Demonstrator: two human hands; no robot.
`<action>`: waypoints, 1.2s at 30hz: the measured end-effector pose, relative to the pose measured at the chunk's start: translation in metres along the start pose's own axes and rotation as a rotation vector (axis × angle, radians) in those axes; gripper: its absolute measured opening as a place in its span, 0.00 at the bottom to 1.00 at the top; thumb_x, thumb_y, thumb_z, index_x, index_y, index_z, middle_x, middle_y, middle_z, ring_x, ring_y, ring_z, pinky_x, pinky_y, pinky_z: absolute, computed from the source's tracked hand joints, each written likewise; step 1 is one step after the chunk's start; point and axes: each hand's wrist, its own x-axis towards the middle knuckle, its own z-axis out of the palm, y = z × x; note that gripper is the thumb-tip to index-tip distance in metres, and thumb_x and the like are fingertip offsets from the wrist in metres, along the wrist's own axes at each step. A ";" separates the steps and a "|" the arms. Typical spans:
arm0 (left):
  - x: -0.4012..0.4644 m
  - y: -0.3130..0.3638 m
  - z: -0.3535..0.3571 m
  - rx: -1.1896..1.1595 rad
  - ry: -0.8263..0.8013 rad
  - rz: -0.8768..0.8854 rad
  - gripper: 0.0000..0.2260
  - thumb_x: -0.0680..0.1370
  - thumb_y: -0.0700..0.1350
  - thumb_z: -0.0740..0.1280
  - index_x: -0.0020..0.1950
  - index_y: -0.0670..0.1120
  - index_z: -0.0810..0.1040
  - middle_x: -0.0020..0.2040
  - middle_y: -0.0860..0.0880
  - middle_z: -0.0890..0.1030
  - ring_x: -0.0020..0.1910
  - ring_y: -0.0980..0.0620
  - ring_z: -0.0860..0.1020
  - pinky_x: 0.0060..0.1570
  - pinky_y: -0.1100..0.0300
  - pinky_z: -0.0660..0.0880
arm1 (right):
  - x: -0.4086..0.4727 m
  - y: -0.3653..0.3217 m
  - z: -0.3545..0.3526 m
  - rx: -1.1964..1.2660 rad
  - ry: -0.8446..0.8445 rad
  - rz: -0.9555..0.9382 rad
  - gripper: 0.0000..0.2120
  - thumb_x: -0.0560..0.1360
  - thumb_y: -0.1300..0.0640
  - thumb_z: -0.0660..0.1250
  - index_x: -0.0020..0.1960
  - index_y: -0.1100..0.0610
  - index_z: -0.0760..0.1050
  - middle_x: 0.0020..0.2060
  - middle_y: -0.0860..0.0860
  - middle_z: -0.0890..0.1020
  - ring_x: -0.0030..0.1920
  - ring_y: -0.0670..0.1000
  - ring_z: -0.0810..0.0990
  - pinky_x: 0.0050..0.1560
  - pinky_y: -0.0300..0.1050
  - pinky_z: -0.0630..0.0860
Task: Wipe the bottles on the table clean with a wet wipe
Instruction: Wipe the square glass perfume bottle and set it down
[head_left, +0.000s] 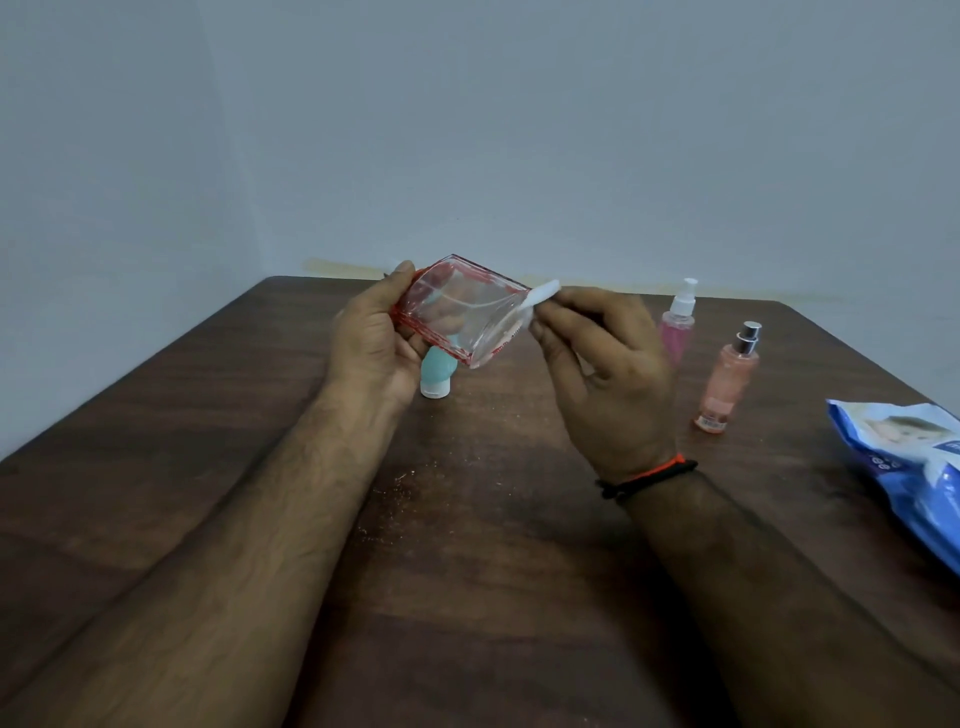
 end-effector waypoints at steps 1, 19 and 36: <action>0.000 -0.001 0.000 0.006 0.001 0.000 0.08 0.79 0.38 0.67 0.40 0.40 0.78 0.31 0.48 0.83 0.31 0.51 0.83 0.30 0.58 0.80 | 0.000 0.000 0.000 0.011 0.004 0.021 0.06 0.75 0.65 0.72 0.51 0.65 0.84 0.48 0.58 0.82 0.49 0.57 0.81 0.50 0.49 0.78; 0.008 -0.008 -0.005 0.057 0.037 0.032 0.07 0.79 0.40 0.68 0.41 0.41 0.79 0.32 0.48 0.84 0.30 0.51 0.83 0.30 0.57 0.80 | -0.005 -0.006 0.004 0.115 -0.063 0.087 0.03 0.74 0.65 0.73 0.48 0.64 0.84 0.42 0.56 0.81 0.43 0.48 0.79 0.45 0.40 0.77; 0.006 0.001 -0.004 0.119 -0.223 0.143 0.08 0.83 0.39 0.60 0.57 0.41 0.77 0.44 0.47 0.85 0.46 0.46 0.84 0.46 0.49 0.83 | -0.001 0.007 0.002 0.274 -0.071 0.396 0.07 0.76 0.63 0.72 0.53 0.59 0.83 0.47 0.50 0.83 0.50 0.48 0.82 0.50 0.44 0.79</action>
